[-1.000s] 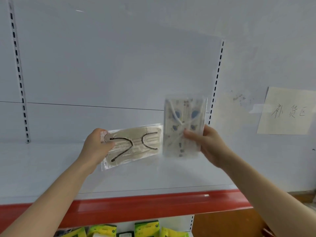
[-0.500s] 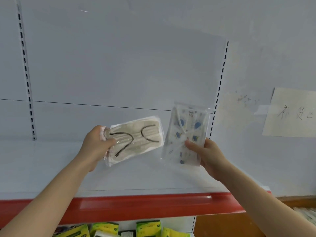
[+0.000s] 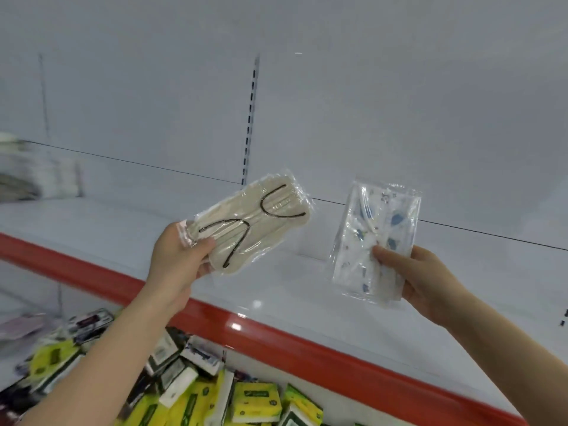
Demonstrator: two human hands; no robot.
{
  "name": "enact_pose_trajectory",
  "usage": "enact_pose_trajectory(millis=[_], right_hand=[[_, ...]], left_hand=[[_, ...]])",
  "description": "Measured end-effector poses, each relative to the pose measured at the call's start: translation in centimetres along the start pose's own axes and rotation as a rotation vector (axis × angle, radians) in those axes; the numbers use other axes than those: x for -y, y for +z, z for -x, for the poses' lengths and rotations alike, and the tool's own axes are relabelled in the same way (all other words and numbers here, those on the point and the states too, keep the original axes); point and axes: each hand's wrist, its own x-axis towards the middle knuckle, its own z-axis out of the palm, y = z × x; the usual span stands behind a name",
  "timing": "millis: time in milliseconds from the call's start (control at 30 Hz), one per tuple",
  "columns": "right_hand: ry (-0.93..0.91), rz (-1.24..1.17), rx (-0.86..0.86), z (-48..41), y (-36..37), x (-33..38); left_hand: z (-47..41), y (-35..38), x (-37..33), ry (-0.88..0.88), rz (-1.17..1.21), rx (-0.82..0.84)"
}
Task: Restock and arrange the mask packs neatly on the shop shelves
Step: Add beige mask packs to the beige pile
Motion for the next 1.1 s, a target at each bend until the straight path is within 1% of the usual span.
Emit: enact_pose_trajectory(millis=[167, 267, 333, 433, 533, 667, 833, 967, 1100], right_hand=[[-0.011, -0.022, 0.133, -1.7, 12.8, -0.3], [-0.019, -0.031, 0.212, -2.4, 21.7, -0.6], [-0.022, -0.033, 0.257, -2.7, 27.6, -0.8], [-0.025, -0.038, 0.315, -3.3, 35.3, -0.7], [-0.025, -0.039, 0.367, -3.9, 41.8, -0.6], [-0.029, 0.006, 0.436, -5.6, 49.0, -0.3], [-0.049, 0.072, 0.456, -9.6, 57.0, -0.4], [-0.093, 0.107, 0.422, -14.4, 63.2, -0.8], [-0.111, 0.126, 0.402, -19.7, 68.8, -0.7]], left_hand=[[-2.3, -11.9, -1.7, 0.042, -0.051, -0.143], [-3.9, -19.5, -4.0, 0.057, -0.079, -0.168], [-5.0, -24.3, -5.7, 0.097, -0.087, -0.181], [-6.3, -29.9, -8.3, 0.138, -0.058, -0.234], [-7.2, -35.2, -9.6, 0.149, -0.071, -0.292], [-9.1, -42.3, -10.4, 0.151, -0.067, -0.443], [-13.0, -49.3, -9.8, 0.145, -0.048, -0.525], [-18.7, -53.1, -9.5, 0.192, -0.064, -0.517], [-25.9, -55.4, -9.9, 0.237, -0.051, -0.468]])
